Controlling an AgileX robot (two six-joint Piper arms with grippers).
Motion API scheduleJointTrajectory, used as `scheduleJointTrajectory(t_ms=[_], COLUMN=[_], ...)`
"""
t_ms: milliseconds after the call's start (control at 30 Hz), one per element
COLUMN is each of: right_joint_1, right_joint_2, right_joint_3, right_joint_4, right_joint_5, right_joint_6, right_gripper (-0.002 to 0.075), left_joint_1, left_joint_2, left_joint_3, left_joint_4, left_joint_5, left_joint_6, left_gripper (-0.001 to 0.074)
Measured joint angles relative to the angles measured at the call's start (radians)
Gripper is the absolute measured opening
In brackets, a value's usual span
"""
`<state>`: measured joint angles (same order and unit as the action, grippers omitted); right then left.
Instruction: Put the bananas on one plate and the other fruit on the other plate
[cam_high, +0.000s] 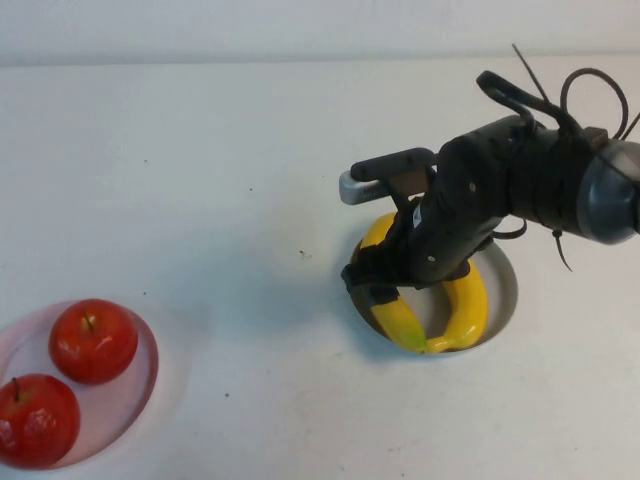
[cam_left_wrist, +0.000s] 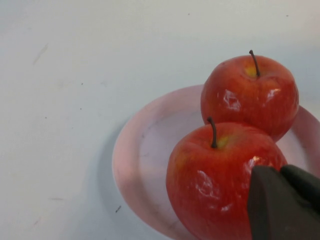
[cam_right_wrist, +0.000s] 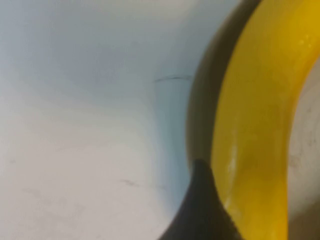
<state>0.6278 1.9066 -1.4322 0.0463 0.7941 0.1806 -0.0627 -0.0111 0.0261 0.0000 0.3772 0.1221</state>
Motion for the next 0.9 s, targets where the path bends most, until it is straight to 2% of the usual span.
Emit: scheduleJointTrajectory(t_ms=[67,133,267,333,433,533,667,900], right_joint_1=[0.013,0.032,0.072,0.086,0.092,0.092,0.092,0.092], right_joint_2=[-0.037,-0.093,-0.210,-0.263,-0.323,-0.375,-0.479,-0.817], right_joint_3=[0.000,0.000,0.000,0.000,0.000,0.001,0.044,0.272], right_joint_4=[0.000,0.000,0.000,0.004,0.004,-0.001,-0.002,0.011], right_joint_5=[0.009,0.030,0.111,0.177,0.280,0.392,0.429,0.447], right_joint_6=[0.000,0.000,0.000,0.000,0.000,-0.002,-0.038,-0.050], right_gripper=[0.0445,0.0405,0.0232,0.0116,0.0025,-0.0001,-0.0011,-0.0014], left_joint_1=[0.000,0.000,0.000,0.000,0.000,0.000,0.000,0.000], left_joint_2=[0.000,0.000,0.000,0.000,0.000,0.000,0.000,0.000], left_joint_3=[0.000,0.000,0.000,0.000,0.000,0.000,0.000,0.000], left_joint_4=[0.000,0.000,0.000,0.000,0.000,0.000,0.000,0.000], left_joint_5=[0.000,0.000,0.000,0.000,0.000,0.000,0.000,0.000], left_joint_6=[0.000,0.000,0.000,0.000,0.000,0.000,0.000,0.000], left_gripper=[0.0001,0.0001,0.0001,0.0001,0.0001,0.0001,0.0001,0.0001])
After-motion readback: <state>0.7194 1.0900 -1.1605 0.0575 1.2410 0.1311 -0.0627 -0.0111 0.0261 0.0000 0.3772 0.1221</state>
